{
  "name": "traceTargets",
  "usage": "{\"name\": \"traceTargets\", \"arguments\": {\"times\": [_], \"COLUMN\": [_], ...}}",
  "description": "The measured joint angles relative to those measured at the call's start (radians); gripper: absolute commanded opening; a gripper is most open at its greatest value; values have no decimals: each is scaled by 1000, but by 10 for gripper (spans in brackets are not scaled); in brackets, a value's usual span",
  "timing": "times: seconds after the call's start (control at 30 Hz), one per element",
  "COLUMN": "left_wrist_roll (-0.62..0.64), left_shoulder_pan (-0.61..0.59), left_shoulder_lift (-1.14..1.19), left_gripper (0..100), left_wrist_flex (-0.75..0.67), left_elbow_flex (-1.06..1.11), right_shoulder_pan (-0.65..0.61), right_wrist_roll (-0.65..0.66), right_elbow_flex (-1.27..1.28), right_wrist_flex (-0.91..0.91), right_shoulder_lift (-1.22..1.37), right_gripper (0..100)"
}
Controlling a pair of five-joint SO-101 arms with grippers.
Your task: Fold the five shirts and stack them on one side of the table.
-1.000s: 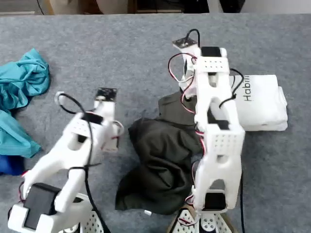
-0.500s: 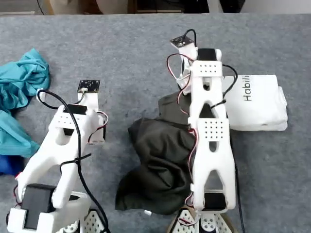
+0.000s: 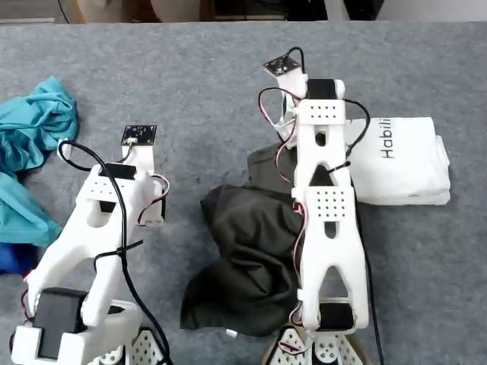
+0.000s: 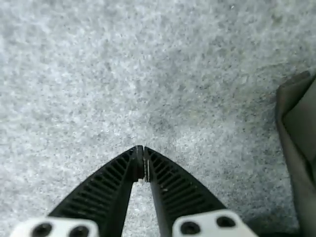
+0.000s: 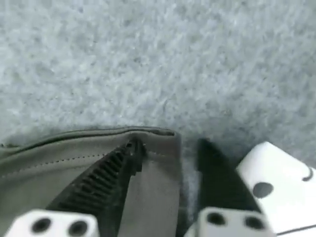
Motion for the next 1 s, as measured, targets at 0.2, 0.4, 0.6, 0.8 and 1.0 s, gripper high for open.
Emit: {"name": "traceTargets", "arguments": {"times": [0.2,0.4,0.6,0.8,1.0], "left_wrist_roll": [0,0,0,0,0], "left_shoulder_pan": [0,0,0,0,29], "left_shoulder_lift": [0,0,0,-94,-230], "left_gripper": [19,19,19,19,21], "left_wrist_flex": [0,0,41,57,57], "left_elbow_flex": [0,0,-6,-6,-6], "right_shoulder_pan": [2,2,3,58,153], "right_wrist_roll": [0,-34,-101,-130,-130], "right_elbow_flex": [0,-18,-72,-87,-89], "right_wrist_flex": [-2,5,9,9,-28], "right_shoulder_lift": [0,-18,-161,-486,-773], "right_gripper": [3,2,2,2,2]}}
